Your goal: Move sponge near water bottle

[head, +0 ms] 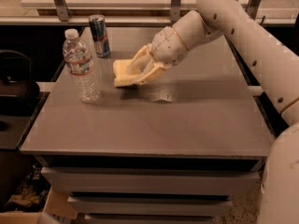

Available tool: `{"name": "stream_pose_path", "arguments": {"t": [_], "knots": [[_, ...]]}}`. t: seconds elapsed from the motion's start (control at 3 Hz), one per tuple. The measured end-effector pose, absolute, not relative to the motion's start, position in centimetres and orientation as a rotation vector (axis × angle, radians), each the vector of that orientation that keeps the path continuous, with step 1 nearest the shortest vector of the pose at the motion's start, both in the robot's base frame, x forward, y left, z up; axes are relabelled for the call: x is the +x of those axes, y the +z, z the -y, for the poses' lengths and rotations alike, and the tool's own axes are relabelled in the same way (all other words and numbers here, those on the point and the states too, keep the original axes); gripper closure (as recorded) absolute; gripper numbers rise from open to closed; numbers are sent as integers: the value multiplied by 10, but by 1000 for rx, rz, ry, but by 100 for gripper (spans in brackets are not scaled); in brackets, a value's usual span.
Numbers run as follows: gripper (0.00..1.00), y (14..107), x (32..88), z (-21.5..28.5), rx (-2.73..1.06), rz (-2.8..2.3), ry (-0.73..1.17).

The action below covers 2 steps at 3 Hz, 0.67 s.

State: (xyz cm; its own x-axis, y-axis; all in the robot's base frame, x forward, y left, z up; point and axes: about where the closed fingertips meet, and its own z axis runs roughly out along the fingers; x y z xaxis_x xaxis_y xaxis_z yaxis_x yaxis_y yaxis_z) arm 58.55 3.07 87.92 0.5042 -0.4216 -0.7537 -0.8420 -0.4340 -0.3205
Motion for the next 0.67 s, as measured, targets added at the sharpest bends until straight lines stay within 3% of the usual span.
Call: {"name": "stream_pose_path", "arguments": {"t": [0.33, 0.67], "knots": [[100, 870, 577, -39, -2063, -995, 784], [82, 865, 572, -47, -2068, -962, 785]]}}
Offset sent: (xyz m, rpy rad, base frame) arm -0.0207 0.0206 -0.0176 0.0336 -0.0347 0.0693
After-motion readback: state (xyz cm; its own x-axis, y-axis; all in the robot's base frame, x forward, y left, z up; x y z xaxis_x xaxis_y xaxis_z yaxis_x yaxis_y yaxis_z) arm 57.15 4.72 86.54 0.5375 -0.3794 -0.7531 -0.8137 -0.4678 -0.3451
